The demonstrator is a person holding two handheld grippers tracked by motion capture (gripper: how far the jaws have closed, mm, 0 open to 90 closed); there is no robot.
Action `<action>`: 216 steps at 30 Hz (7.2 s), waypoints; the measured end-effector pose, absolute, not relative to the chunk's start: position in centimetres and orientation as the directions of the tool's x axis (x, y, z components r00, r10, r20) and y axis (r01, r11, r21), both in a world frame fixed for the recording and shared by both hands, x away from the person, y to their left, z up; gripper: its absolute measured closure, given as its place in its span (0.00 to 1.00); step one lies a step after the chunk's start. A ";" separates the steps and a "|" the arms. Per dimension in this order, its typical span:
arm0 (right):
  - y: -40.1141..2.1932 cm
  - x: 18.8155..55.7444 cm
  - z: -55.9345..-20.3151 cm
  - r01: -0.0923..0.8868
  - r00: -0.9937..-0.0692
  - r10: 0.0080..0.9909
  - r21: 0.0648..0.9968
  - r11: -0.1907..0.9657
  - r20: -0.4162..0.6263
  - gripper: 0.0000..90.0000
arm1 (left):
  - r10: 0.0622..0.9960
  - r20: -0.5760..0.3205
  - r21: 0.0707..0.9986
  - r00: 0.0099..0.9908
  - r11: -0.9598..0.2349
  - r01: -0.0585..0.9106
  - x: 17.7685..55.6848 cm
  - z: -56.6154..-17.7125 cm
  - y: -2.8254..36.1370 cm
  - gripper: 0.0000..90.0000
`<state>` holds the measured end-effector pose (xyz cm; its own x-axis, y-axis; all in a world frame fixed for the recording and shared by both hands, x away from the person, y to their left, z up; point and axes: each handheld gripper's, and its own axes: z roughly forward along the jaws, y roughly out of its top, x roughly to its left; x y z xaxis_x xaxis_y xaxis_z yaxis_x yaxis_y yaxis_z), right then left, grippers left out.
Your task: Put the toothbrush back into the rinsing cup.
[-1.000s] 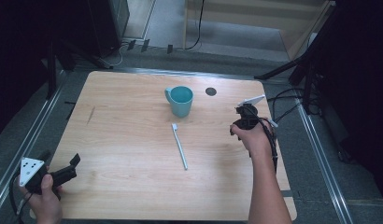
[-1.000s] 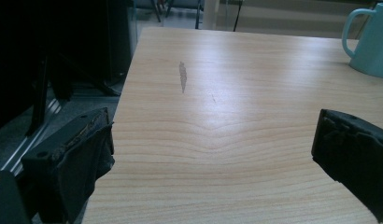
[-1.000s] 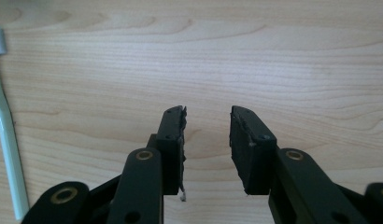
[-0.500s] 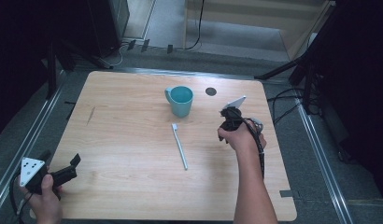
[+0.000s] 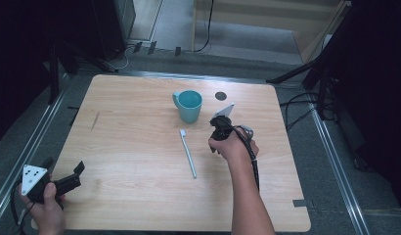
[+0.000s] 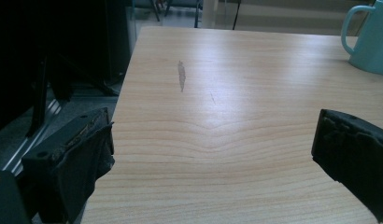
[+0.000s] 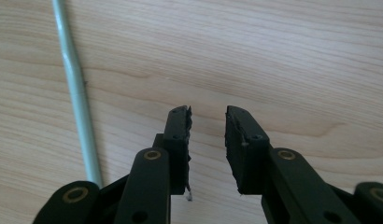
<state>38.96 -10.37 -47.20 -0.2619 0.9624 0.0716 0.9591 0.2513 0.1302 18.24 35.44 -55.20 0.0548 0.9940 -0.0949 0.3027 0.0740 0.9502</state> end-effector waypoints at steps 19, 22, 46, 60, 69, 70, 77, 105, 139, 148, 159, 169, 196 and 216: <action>-4.1 38.0 -48.1 0.926 -0.374 0.923 0.083 0.368 0.088 0.82 | 0.994 -0.097 0.950 0.058 0.076 0.303 18.3 -55.2 35.4 0.00; -3.4 37.8 -48.3 0.922 -0.385 0.917 0.069 0.380 0.101 0.82 | 0.993 -0.099 0.950 0.058 0.077 0.303 18.3 -55.2 35.4 0.00; -1.1 37.9 -50.2 0.915 -0.404 0.913 0.024 0.404 0.049 0.91 | 0.993 -0.100 0.950 0.060 0.077 0.303 18.3 -55.2 35.5 0.00; -0.8 38.2 -50.2 0.918 -0.396 0.917 0.034 0.394 0.046 0.94 | 0.993 -0.102 0.950 0.060 0.079 0.302 18.3 -55.2 35.5 0.00; -1.3 38.4 -48.7 0.923 -0.380 0.923 0.081 0.375 0.064 0.94 | 0.993 -0.100 0.950 0.059 0.078 0.303 18.3 -55.2 35.5 0.00; -1.3 38.4 -48.6 0.924 -0.379 0.923 0.085 0.373 0.068 0.94 | 0.993 -0.099 0.950 0.059 0.077 0.303 18.3 -55.2 35.5 0.00; -1.1 38.6 -47.6 0.923 -0.380 0.922 0.101 0.372 0.079 0.94 | 0.993 -0.099 0.950 0.059 0.077 0.302 18.3 -55.2 35.5 0.00; -0.5 39.8 -38.5 0.916 -0.357 0.929 0.230 0.328 0.097 0.94 | 0.993 -0.104 0.950 0.055 0.083 0.301 18.3 -55.2 35.5 0.00; -2.1 40.4 -35.4 0.492 -0.311 0.944 0.869 0.061 0.110 0.94 | 0.992 -0.109 0.950 0.057 0.087 0.300 18.2 -55.2 35.6 0.00; -2.8 42.2 -38.7 0.447 -0.311 0.946 0.893 0.058 0.094 0.94 | 0.992 -0.115 0.951 0.059 0.092 0.297 18.2 -55.2 35.6 0.00; -3.9 44.2 -41.9 0.464 -0.275 0.953 0.886 0.018 0.125 0.94 | 0.990 -0.123 0.951 0.061 0.100 0.292 18.2 -55.2 35.7 0.00; -2.6 45.1 -44.4 0.488 -0.284 0.953 0.871 0.046 0.108 0.94 | 0.990 -0.128 0.950 0.061 0.105 0.293 18.2 -55.2 35.8 0.00; -2.2 45.9 -47.7 0.569 -0.217 0.968 0.822 0.023 0.123 0.90 | 0.990 -0.130 0.949 0.058 0.107 0.295 18.2 -55.2 35.8 0.00; -4.3 44.5 -45.6 0.395 -0.256 0.957 0.918 -0.026 0.137 0.43 | 0.992 -0.108 0.951 0.062 0.085 0.296 18.3 -55.2 35.5 0.00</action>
